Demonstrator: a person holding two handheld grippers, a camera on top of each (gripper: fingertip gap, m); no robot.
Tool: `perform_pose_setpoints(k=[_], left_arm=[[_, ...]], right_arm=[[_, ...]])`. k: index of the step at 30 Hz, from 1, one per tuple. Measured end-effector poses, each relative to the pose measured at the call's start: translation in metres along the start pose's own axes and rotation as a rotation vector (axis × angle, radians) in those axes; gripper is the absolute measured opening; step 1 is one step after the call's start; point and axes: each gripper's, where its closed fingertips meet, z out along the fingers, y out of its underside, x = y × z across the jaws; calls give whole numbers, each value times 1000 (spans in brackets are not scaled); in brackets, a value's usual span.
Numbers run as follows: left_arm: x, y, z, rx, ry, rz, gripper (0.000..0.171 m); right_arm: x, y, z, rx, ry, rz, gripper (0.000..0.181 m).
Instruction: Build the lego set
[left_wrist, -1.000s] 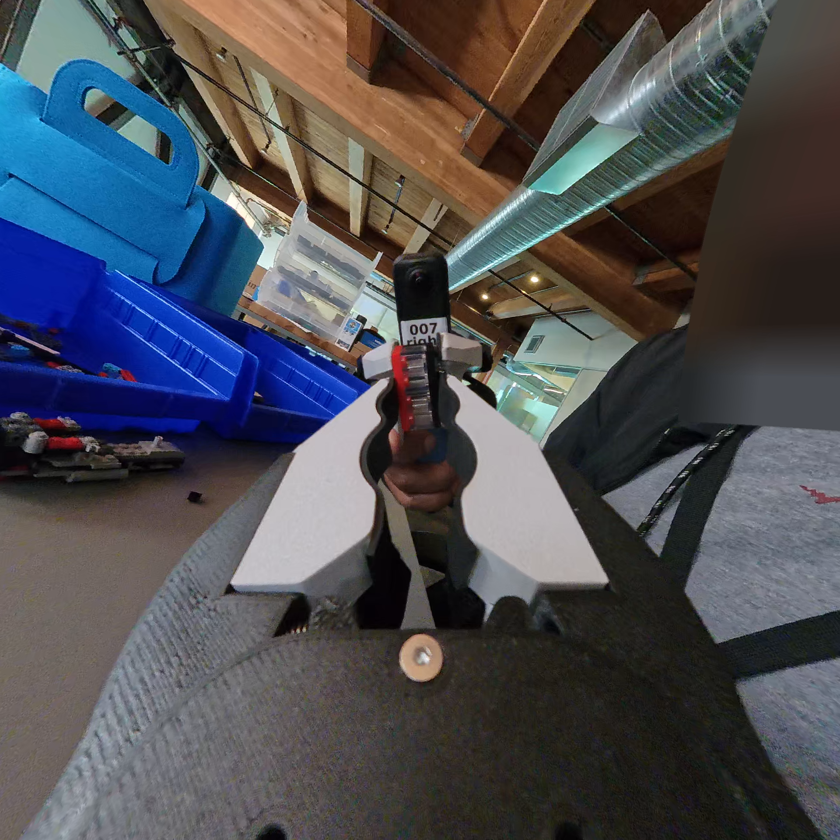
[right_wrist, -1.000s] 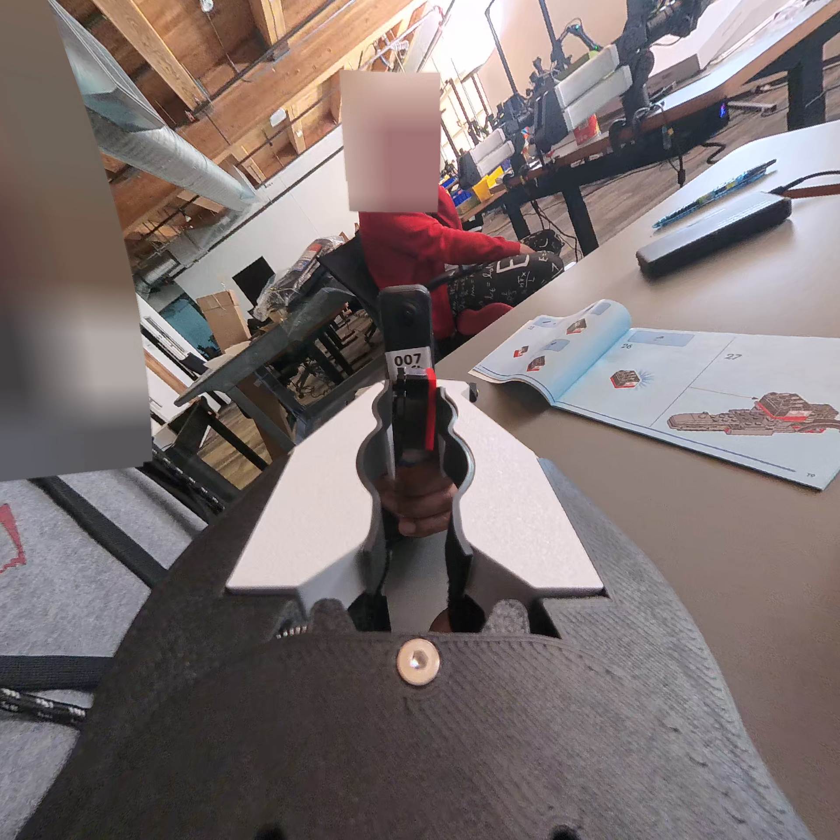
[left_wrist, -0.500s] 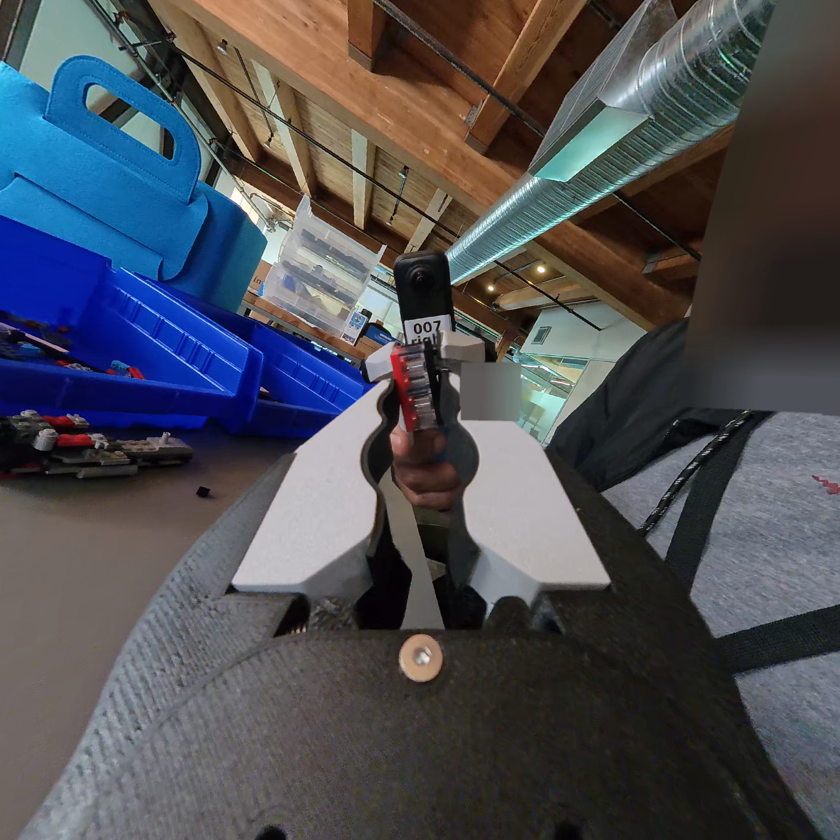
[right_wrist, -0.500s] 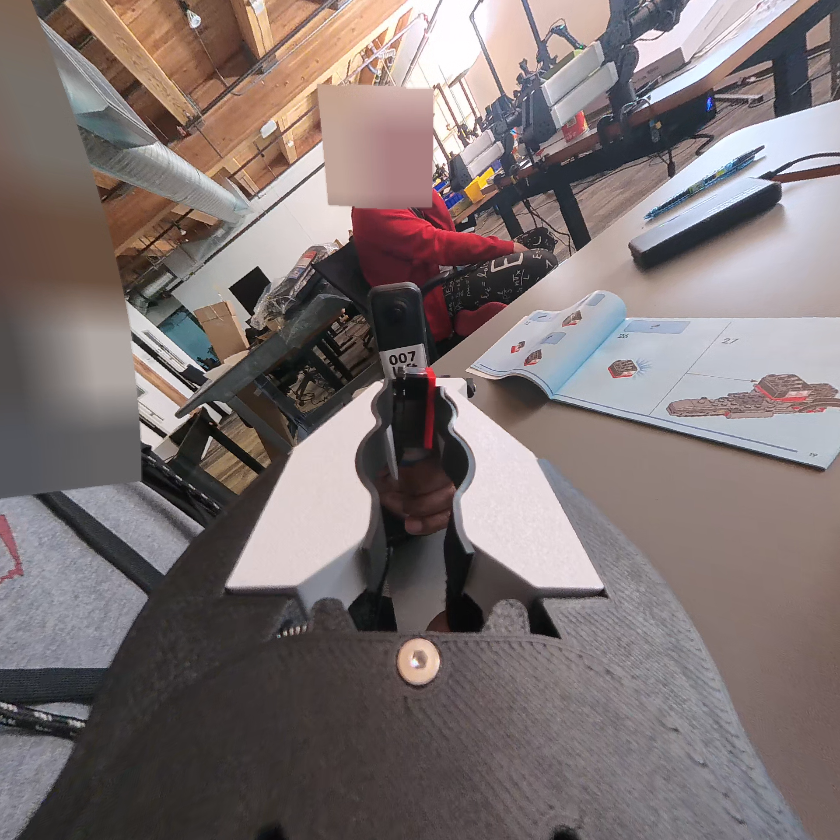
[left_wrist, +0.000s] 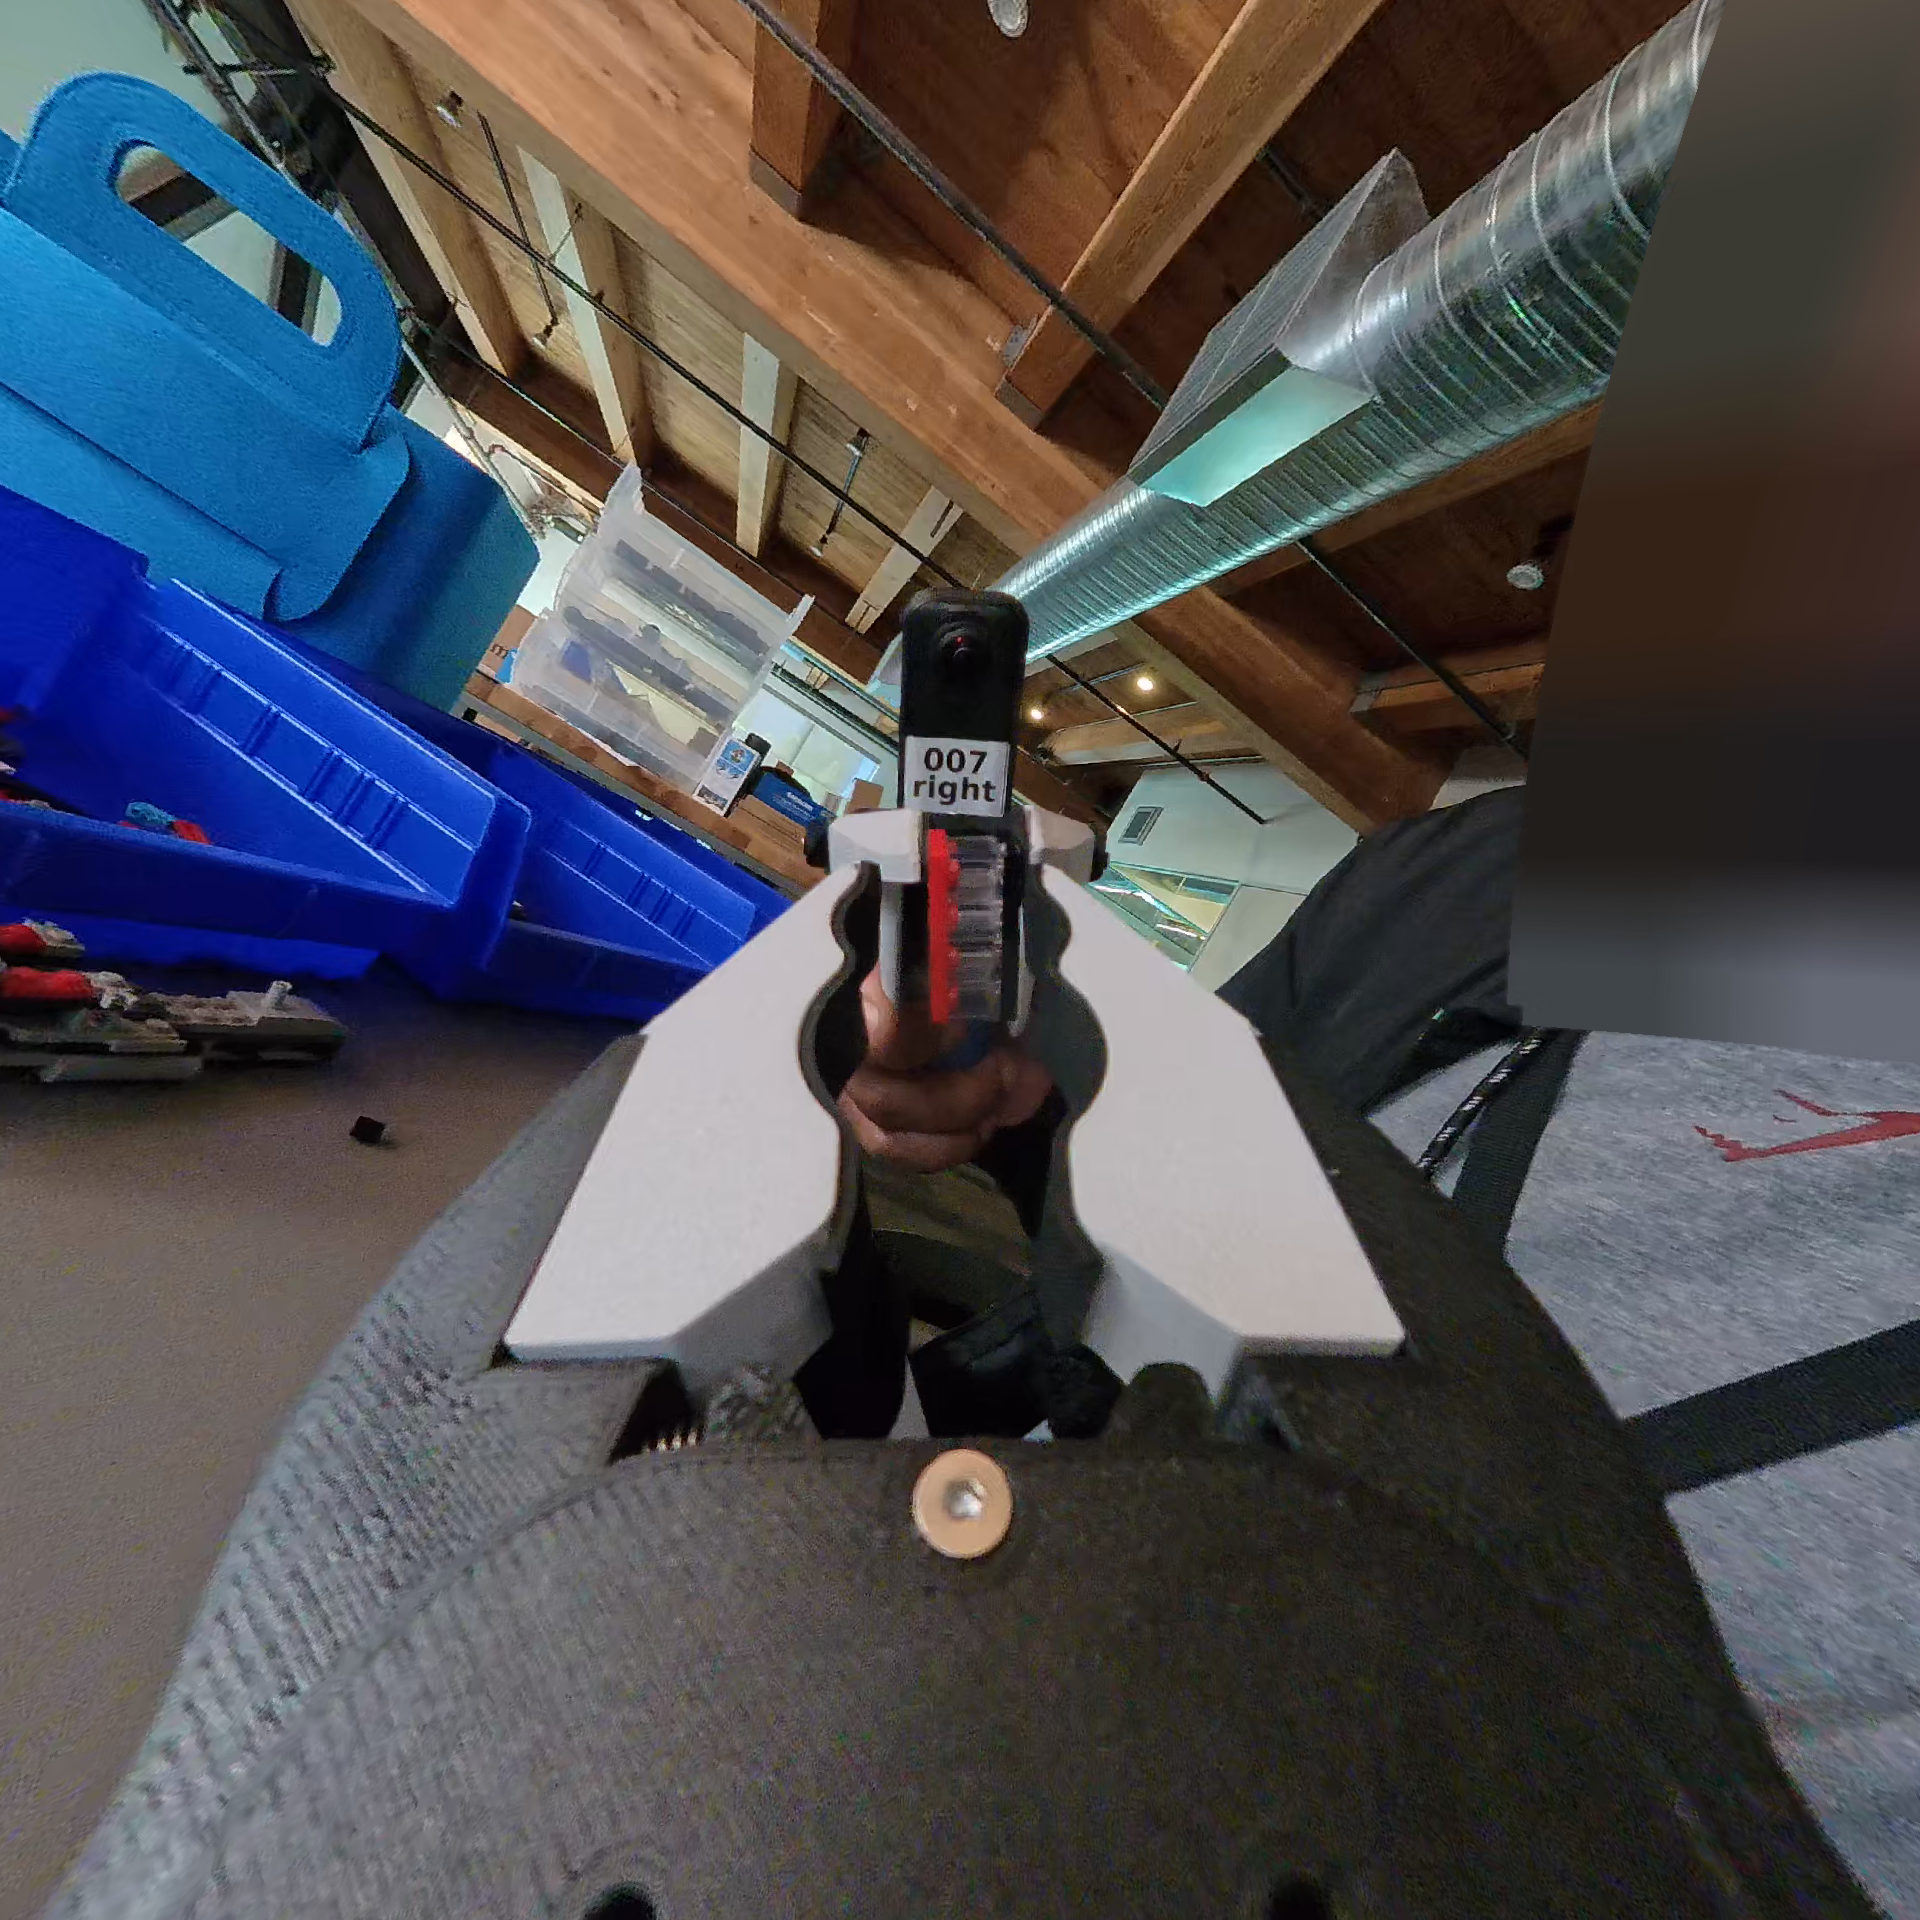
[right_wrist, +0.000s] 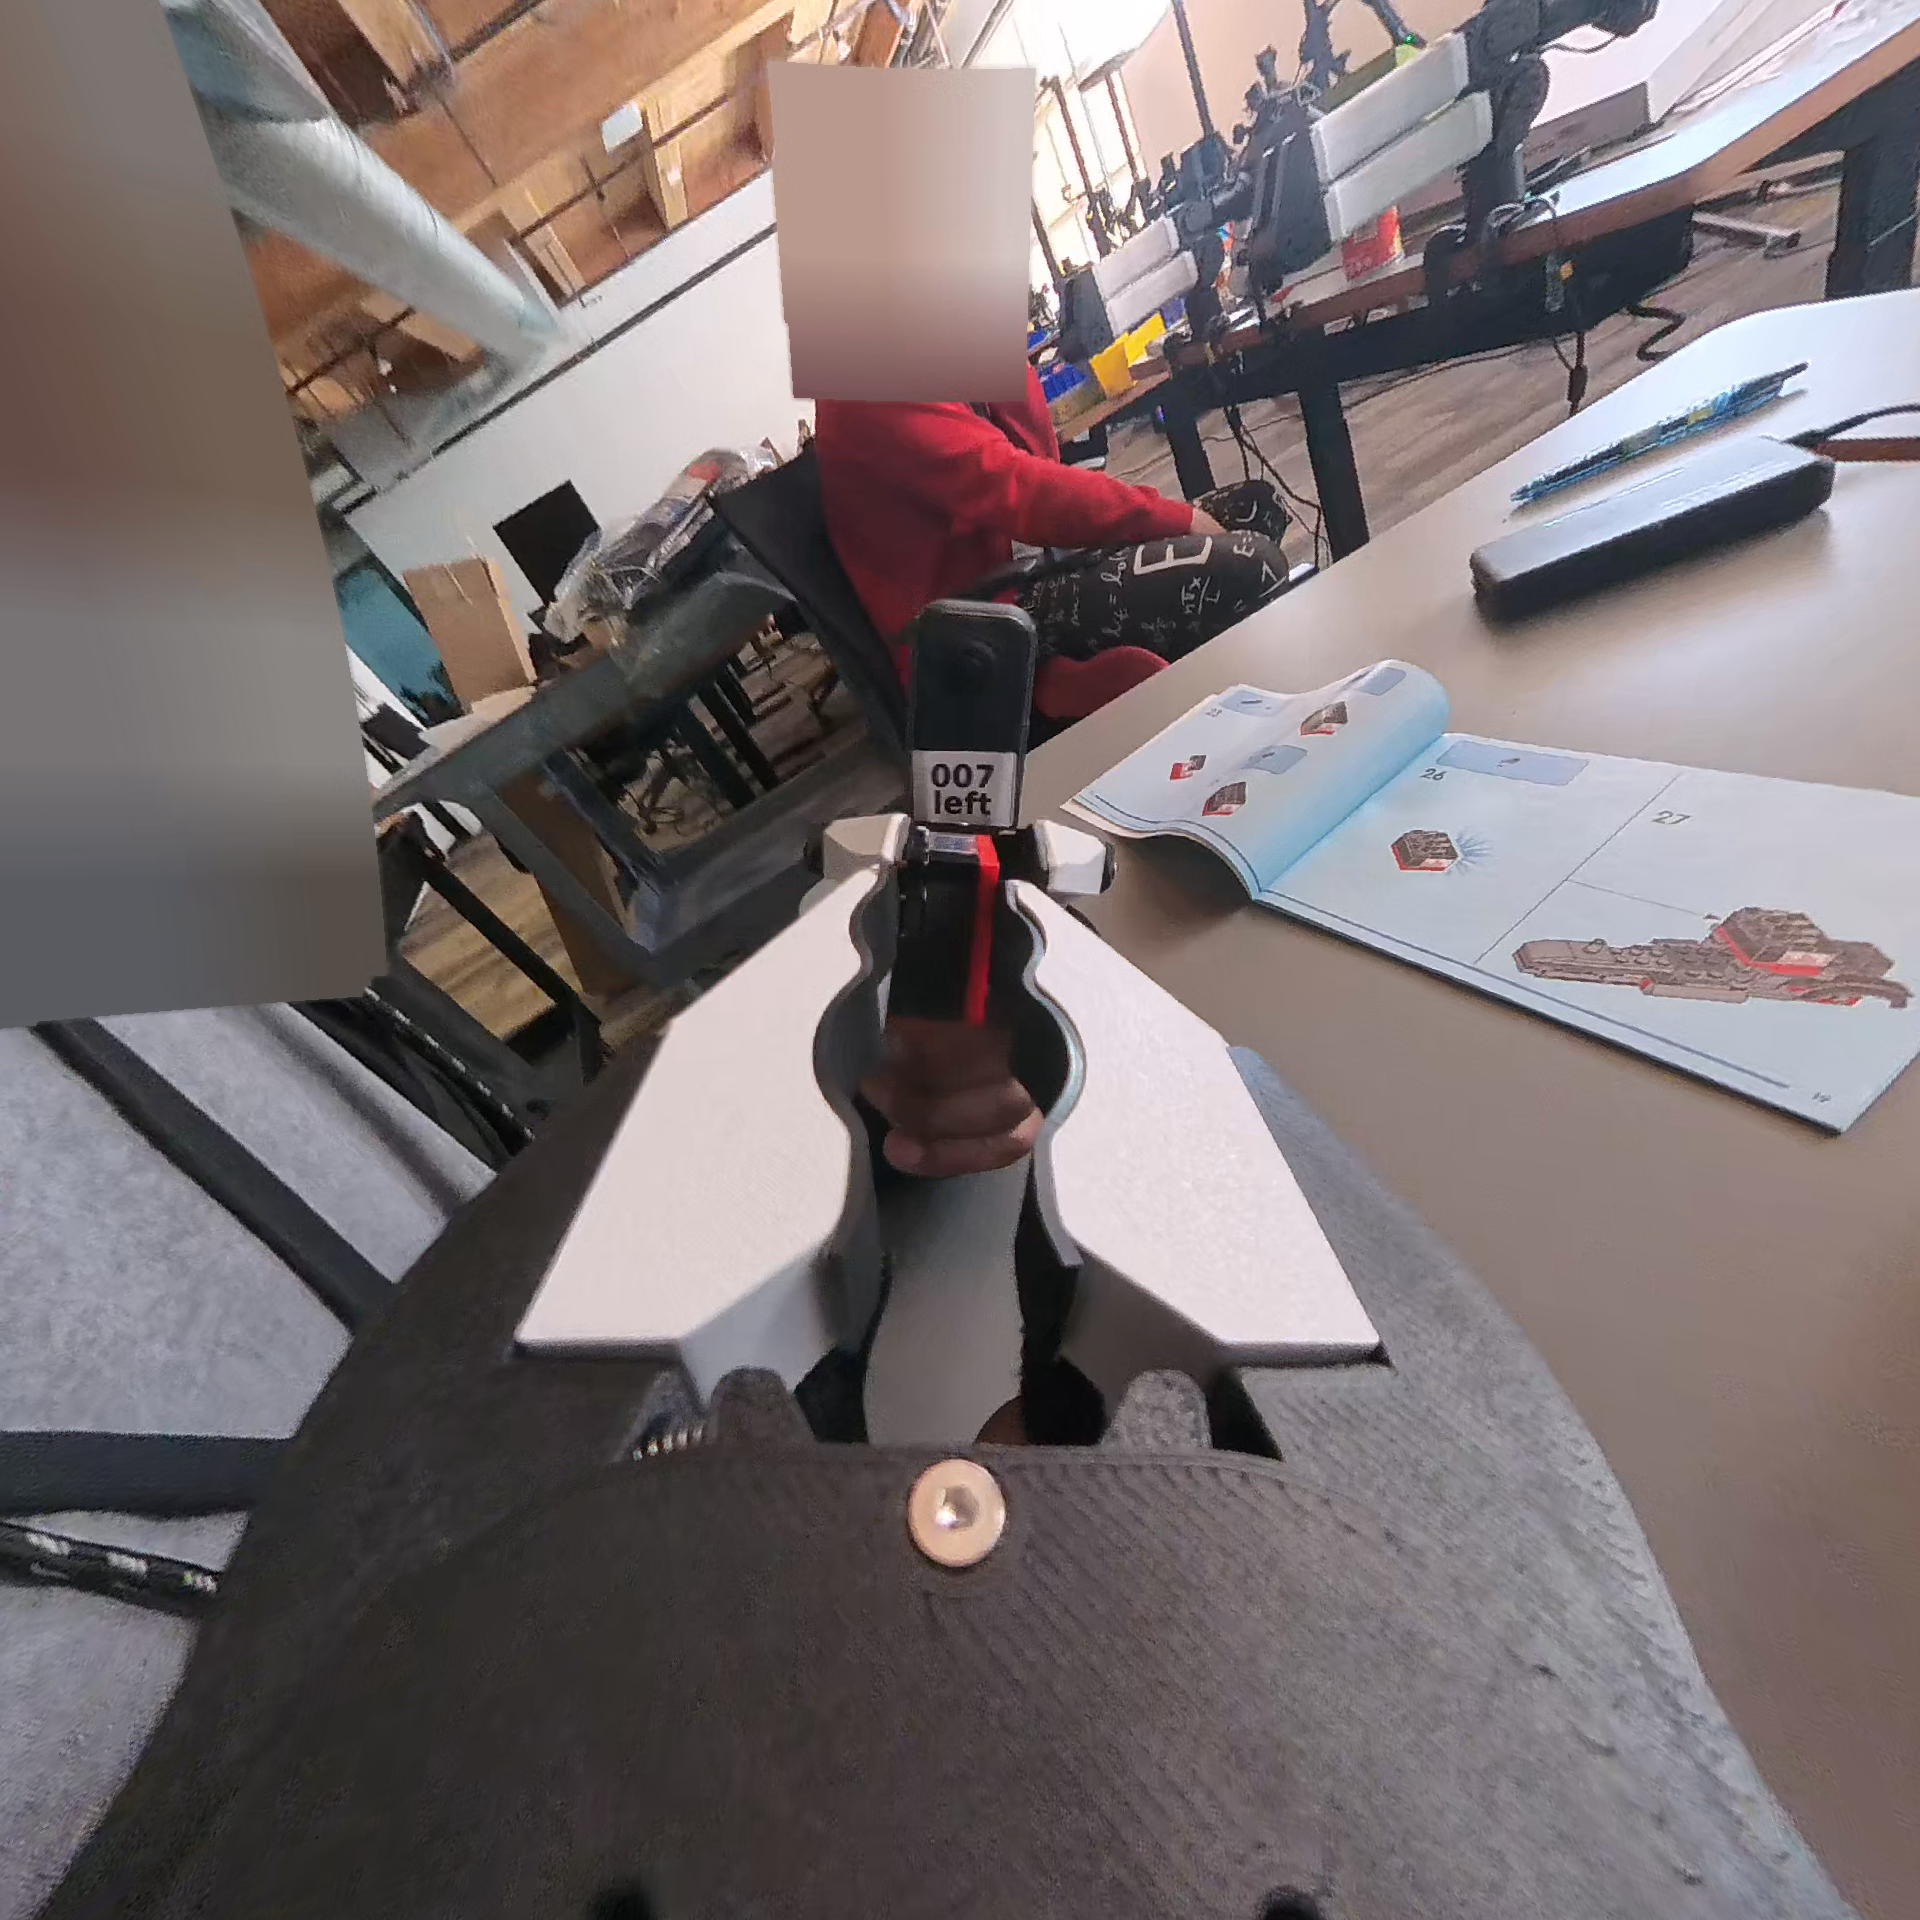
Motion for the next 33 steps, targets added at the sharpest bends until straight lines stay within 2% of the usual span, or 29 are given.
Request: perform_pose_setpoints(k=[7,14,33], left_arm=[[6,1,2,-4,23,23,17],[10,1,3,-13,20,111,17],[20,0,1,-12,56,170,18]], right_arm=[[-2,6,2,-49,11,-75,20],[-9,4,3,-54,-17,-93,19],[-18,0,1,-4,-96,-37,17]])
